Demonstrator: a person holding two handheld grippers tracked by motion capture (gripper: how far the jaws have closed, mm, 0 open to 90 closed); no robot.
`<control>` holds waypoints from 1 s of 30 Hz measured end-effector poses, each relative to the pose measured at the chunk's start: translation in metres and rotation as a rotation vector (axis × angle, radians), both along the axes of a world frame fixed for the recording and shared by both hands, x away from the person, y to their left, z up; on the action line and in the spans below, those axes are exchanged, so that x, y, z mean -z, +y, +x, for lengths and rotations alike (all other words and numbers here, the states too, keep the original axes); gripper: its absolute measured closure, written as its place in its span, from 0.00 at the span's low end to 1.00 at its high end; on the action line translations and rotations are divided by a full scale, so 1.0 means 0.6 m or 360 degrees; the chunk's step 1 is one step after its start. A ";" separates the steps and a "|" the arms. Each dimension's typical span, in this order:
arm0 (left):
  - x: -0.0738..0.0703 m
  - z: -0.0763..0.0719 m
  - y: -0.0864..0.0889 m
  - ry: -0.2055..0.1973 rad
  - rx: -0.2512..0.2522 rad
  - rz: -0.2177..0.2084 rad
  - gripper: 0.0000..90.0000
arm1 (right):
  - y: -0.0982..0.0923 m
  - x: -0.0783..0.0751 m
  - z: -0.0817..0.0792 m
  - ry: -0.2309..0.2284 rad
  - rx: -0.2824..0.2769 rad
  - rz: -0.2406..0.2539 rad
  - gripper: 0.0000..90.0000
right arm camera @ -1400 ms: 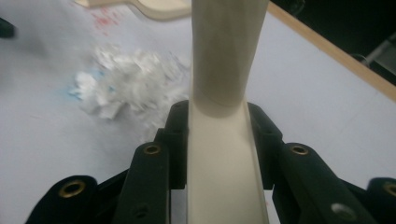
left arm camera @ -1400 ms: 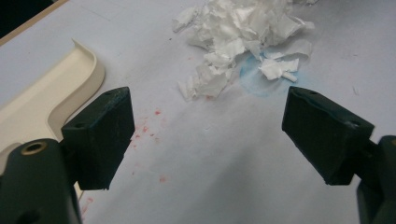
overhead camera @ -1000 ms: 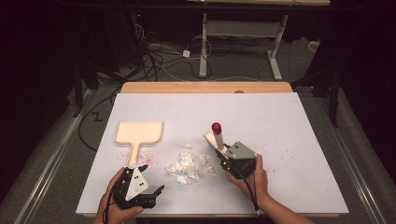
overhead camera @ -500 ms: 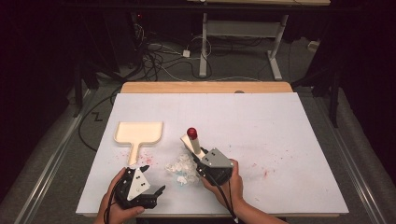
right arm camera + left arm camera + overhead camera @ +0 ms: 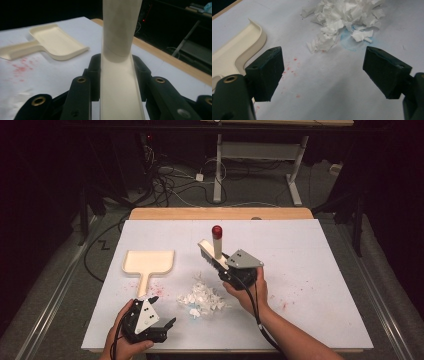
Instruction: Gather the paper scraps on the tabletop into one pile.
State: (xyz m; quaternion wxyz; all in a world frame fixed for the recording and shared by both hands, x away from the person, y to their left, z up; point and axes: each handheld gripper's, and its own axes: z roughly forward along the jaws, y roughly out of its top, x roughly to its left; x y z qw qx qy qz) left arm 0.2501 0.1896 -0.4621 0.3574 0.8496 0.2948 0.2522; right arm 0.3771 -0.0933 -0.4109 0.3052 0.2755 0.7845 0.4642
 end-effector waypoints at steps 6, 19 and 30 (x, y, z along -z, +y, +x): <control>0.000 -0.001 -0.001 0.0000 0.0018 0.0017 0.18 | 0.029 0.029 0.065 -0.0017 -0.0269 -0.0249 0.75; 0.004 -0.001 -0.003 0.0026 0.0019 0.0029 0.19 | 0.039 0.054 0.032 0.0101 -0.0830 -0.0380 0.75; 0.006 0.002 -0.006 0.0044 0.0030 0.0036 0.19 | -0.012 0.022 -0.002 0.0003 -0.0902 -0.0287 0.75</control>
